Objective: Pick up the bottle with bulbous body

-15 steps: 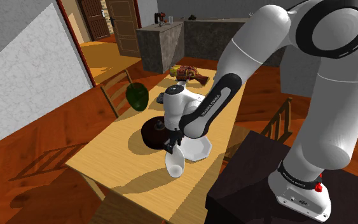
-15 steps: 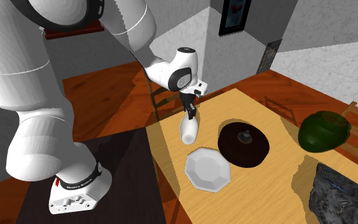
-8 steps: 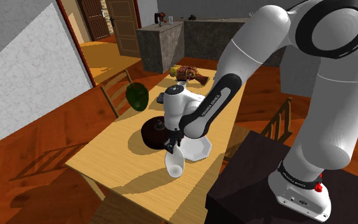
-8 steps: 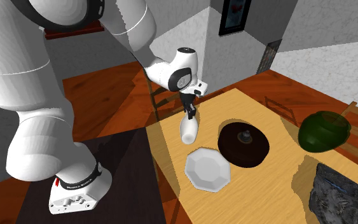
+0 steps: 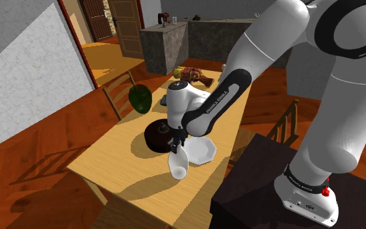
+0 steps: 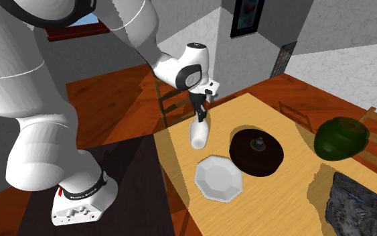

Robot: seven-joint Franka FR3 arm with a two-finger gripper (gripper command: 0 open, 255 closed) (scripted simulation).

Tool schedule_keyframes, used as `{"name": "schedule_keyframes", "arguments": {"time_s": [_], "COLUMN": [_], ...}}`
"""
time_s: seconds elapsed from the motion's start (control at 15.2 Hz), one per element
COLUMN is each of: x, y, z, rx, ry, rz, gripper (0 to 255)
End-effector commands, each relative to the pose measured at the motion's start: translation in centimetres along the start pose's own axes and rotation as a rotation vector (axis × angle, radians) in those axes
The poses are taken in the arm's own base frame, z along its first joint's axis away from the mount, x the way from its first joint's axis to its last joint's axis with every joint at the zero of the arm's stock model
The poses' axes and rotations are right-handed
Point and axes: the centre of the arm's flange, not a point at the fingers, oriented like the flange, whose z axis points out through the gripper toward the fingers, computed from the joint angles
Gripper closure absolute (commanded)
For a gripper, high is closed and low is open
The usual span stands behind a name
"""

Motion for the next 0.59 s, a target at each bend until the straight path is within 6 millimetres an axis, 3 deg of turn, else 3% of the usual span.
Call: {"name": "schedule_keyframes", "arguments": {"time_s": [0.0, 0.53], "x": [0.1, 0.4], "y": [-0.1, -0.1], "z": [-1.1, -5.3], "rx": [0.000, 0.000], "ry": [0.000, 0.000], "rz": [0.000, 0.000], "gripper": [255, 255]}}
